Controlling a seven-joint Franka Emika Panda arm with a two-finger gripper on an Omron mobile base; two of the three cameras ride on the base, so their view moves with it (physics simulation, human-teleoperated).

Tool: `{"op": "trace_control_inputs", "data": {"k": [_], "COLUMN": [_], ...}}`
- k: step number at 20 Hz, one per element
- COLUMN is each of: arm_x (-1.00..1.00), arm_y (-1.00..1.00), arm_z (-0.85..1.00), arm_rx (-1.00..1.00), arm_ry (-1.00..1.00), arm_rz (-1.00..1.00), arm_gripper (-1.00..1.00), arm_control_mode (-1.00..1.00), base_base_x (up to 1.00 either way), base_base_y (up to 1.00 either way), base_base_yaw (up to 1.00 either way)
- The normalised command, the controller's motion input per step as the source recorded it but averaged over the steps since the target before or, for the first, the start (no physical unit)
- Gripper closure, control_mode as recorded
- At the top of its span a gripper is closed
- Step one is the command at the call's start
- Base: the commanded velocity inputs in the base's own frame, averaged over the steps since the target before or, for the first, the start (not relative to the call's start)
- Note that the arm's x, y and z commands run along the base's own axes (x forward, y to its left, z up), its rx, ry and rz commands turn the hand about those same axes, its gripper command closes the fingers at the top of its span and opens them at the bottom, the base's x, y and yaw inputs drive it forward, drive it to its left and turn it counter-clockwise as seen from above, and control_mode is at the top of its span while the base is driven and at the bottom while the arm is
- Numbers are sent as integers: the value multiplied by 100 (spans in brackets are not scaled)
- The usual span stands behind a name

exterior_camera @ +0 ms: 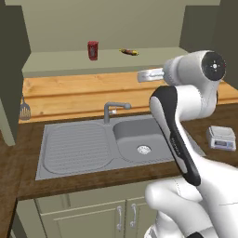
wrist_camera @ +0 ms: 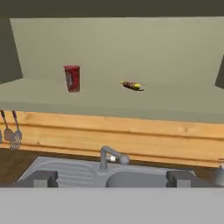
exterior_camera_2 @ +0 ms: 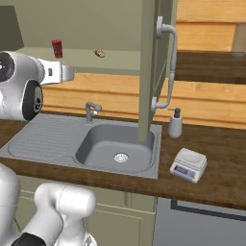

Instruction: Pick the yogurt and place it on the digital scale for weighing, and close the cabinet.

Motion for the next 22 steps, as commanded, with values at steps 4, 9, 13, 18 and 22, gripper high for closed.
{"op": "trace_control_inputs", "data": {"k": [4,9,13,18,22], "arm_x": [24,53,68,49,39], "arm_y": [77,49,3,-20,24], "arm_z": [85,6,-9,-7,-14], "arm_rx": [0,0,13,15,-9], "arm_ry": [-5,8,14,4,0], "arm_rz": [0,1,26,27,1], "arm_gripper": [-100,-100,-100,-100,-100], "arm_control_mode": [-100,-100,-100,-100,-100], "base_base_x": [0,0,0,0,0], "base_base_y": [0,0,0,0,0], "base_base_yaw": [0,0,0,0,0]}}
